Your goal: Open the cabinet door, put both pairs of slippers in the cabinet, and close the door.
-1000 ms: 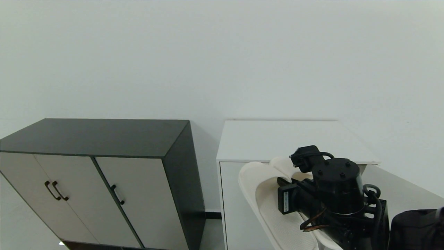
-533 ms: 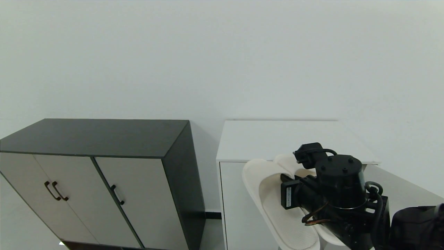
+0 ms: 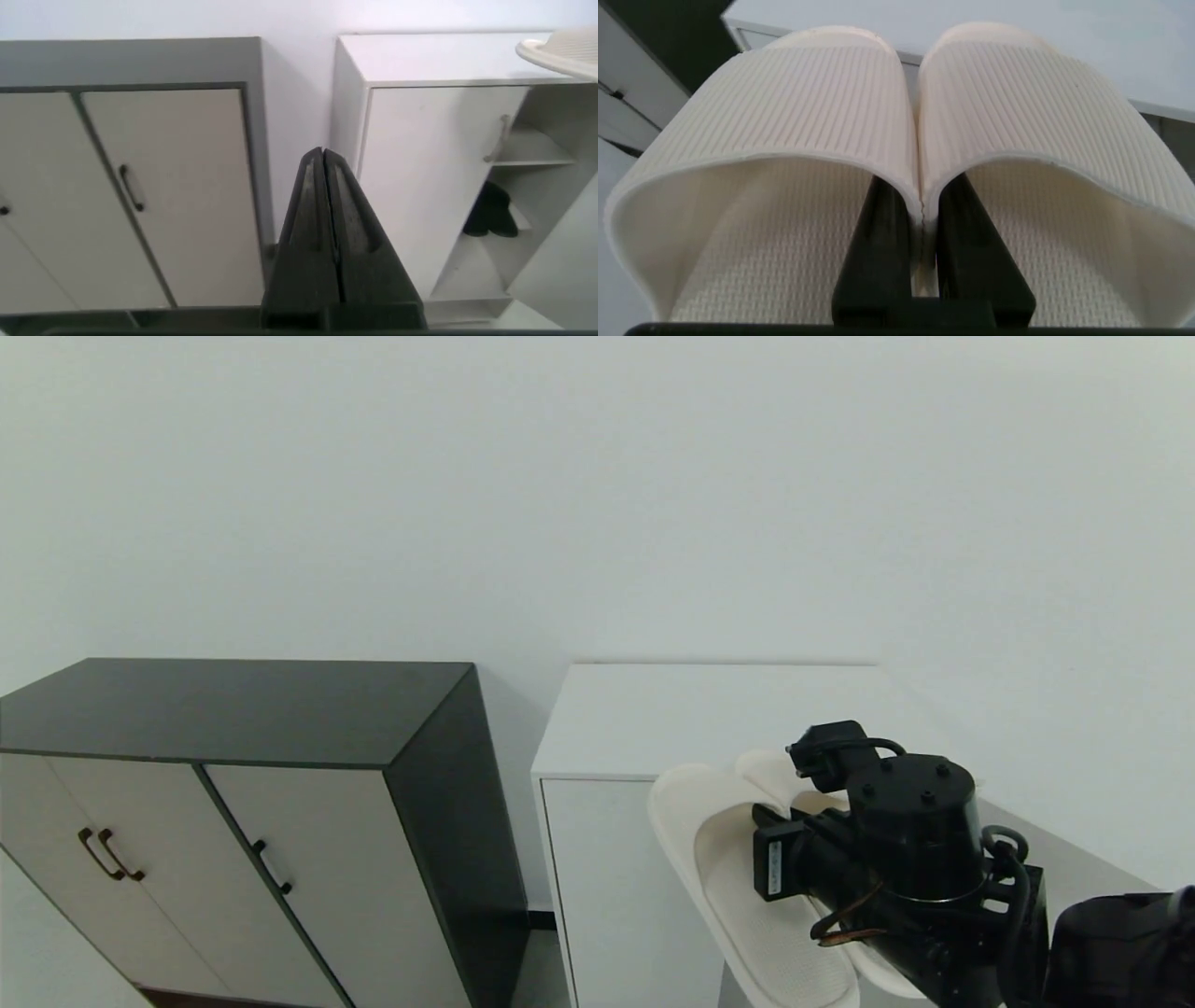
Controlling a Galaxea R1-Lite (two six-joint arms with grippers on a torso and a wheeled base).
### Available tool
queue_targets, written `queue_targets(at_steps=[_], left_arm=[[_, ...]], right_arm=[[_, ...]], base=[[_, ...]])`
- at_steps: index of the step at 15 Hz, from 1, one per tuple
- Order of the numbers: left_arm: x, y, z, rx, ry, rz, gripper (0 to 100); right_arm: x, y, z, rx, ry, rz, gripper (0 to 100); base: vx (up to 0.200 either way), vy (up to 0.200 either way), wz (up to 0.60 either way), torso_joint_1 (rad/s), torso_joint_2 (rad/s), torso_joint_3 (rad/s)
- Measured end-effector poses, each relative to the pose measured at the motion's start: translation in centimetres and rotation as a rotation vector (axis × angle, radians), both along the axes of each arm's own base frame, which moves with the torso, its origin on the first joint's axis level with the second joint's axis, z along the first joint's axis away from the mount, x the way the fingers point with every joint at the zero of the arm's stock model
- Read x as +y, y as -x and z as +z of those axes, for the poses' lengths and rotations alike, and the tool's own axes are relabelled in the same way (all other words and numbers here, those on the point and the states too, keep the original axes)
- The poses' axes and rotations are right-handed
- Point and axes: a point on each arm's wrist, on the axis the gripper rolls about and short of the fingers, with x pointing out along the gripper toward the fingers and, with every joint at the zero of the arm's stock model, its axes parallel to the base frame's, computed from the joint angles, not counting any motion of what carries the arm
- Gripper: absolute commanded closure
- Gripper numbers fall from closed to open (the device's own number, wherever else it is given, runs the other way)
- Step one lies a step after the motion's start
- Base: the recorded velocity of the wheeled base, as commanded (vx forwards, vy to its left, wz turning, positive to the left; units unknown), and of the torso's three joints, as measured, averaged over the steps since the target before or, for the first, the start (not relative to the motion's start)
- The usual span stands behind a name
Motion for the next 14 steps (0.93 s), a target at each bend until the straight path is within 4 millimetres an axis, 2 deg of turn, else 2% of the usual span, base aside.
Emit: queue_targets(at_steps=[9, 14], left_arm=[[0.0, 0.0, 0.0, 0.0, 0.0, 0.0, 100], [0.01, 0.0, 0.0, 0.0, 0.0, -0.002, 100]], right_arm=[[-0.09, 0.05, -0.19, 0.003, 0.006, 0.0, 100], [-0.04, 0.11, -0.19, 0.003, 0.006, 0.002, 100]], base=[[0.0, -0.2, 0.0, 0.004, 0.0, 0.002], [0.0, 0.0, 0.0, 0.0, 0.0, 0.0]])
